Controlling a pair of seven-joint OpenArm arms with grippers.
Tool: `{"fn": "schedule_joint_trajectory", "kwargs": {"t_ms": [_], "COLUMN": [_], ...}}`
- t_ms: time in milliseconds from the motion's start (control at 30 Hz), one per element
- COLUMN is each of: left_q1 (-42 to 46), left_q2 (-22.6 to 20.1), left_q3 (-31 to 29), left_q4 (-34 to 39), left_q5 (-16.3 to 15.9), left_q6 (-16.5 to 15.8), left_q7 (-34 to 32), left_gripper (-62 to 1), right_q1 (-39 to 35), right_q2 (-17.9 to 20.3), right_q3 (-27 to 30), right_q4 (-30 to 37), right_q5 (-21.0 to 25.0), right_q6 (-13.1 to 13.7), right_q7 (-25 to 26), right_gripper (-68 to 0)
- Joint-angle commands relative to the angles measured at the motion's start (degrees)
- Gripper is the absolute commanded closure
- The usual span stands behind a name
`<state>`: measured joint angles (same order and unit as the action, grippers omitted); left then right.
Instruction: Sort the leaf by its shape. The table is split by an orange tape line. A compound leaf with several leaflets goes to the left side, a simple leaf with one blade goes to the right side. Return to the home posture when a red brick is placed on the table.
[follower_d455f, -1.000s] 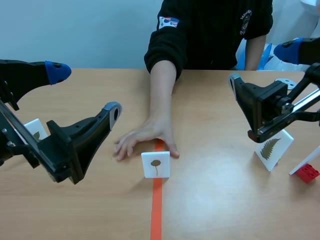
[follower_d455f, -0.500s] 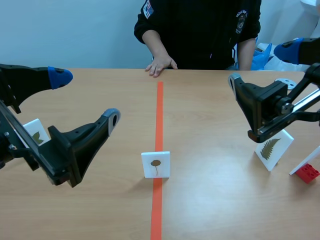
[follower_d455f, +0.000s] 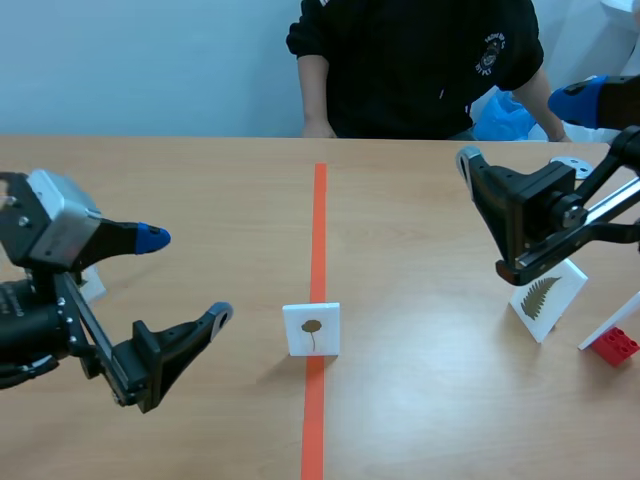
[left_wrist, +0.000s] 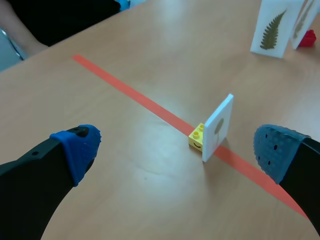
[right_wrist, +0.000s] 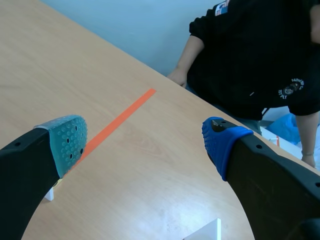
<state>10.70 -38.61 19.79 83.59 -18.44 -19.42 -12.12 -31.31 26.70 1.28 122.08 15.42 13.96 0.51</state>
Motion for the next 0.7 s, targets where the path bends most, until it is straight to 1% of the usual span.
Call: {"fn": "schedule_joint_trajectory", "kwargs": {"t_ms": [0,100,233,367,467,667], "left_q1": [-2.2,-6.1,-11.0,-15.8,-18.8,-22.5], "left_q2": [-0.2,0.2,2.0,4.8,7.4,12.7], "left_q3": [2.2,7.5,12.7,17.4,20.5,24.5], "left_q4": [-1.0,-5.8,-12.2,-18.7,-23.5,-29.6], "left_q5": [-0.3,-0.1,0.3,0.3,1.8,2.2], "left_q6": [-0.5,-0.5,-0.5,-0.5,-0.5,-0.5], "left_q7": [-1.3,-1.8,-2.4,-3.5,-4.5,-6.1], "left_gripper": [-62.3,-62.3,-62.3,-62.3,-62.3,-62.3], "right_q1": [0.7,0.7,0.7,0.7,0.7,0.7], "right_q2": [0.8,0.8,0.8,0.8,0.8,0.7], "right_q3": [0.6,0.6,0.6,0.6,0.6,0.6], "right_q4": [0.2,0.2,0.2,0.2,0.2,0.2], "right_q5": [0.2,0.2,0.2,0.2,0.2,0.2], "right_q6": [-0.4,-0.4,-0.4,-0.4,-0.4,-0.4], "right_q7": [0.7,0.7,0.7,0.7,0.7,0.8], "right_gripper": [-47.5,-47.5,-47.5,-47.5,-47.5,-47.5]}}
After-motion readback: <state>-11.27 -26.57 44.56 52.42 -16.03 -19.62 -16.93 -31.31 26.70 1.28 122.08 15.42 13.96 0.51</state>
